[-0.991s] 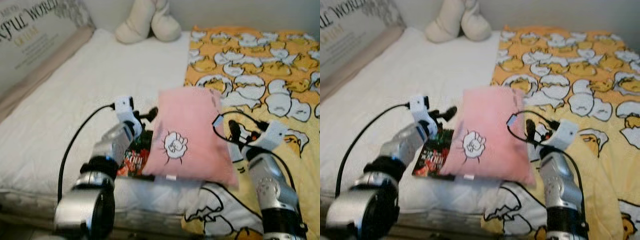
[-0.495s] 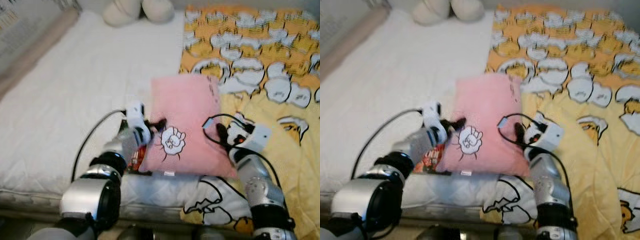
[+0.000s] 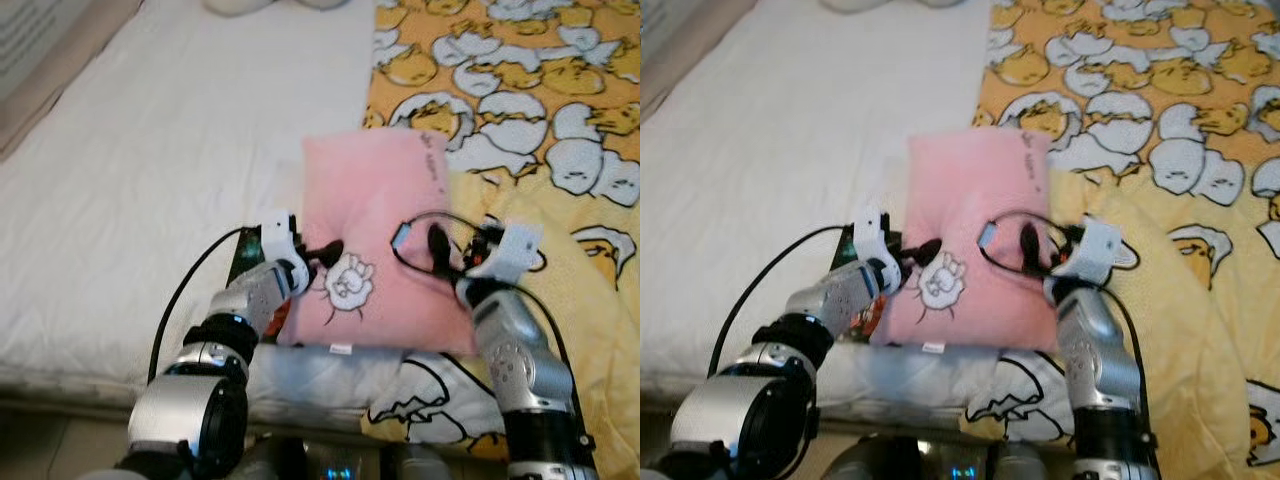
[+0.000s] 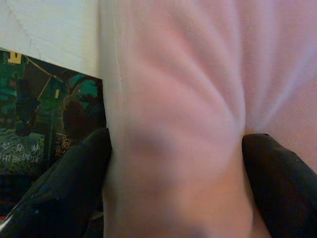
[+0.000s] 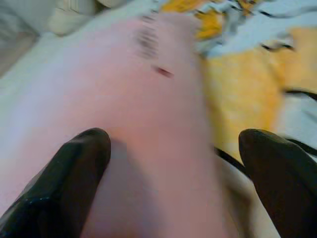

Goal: Clean up the room

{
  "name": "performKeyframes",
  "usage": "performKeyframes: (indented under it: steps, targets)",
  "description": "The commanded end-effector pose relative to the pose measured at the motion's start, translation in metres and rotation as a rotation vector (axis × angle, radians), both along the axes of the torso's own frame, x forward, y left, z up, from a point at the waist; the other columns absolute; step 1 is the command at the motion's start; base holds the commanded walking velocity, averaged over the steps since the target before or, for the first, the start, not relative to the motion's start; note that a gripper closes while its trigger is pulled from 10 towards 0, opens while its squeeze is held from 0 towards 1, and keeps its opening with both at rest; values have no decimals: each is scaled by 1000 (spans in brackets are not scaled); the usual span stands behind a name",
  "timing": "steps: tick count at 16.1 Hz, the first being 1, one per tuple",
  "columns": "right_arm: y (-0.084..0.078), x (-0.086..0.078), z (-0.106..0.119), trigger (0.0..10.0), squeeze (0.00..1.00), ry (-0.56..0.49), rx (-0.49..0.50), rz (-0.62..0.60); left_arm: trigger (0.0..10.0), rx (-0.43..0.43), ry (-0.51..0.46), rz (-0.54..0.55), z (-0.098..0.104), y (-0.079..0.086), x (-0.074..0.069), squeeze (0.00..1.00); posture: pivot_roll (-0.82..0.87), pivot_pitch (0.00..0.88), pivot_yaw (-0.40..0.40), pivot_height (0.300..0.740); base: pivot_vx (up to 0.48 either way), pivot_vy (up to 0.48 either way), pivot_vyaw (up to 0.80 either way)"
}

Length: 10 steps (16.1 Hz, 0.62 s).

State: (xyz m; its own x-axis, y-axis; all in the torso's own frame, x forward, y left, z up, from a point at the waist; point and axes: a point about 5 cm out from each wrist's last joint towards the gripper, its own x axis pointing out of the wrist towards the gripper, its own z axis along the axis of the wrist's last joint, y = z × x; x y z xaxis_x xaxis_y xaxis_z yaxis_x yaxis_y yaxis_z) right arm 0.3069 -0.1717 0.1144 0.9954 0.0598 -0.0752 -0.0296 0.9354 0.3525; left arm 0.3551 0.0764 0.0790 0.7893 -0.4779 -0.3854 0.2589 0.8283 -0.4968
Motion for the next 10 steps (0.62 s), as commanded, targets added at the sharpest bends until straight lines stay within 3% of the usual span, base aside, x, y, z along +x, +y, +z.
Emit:
performKeyframes:
  steps: [1,3,5,8,10]
  targets:
    - [14,-1,2,10000,0,13,65,51,10000,10,59,-32,-12,-4,-9,0,-192,195,71,740,0,0,0]
    - [21,3,-19,10000,0,138,180,49,10000,1,70,-53,-14,-9,-13,0,-187,188,65,740,0,0,0]
    - [14,3,-34,10000,0,218,199,4,10000,10,74,-67,-15,-11,-14,0,-182,187,65,740,0,0,0]
    - [4,3,-16,10000,0,133,70,-19,10000,-1,62,-81,-10,-11,-14,0,-168,179,63,740,0,0,0]
    - [-6,-4,4,10000,0,55,-115,-47,10000,10,65,-76,-11,-8,-15,0,-163,175,57,740,0,0,0]
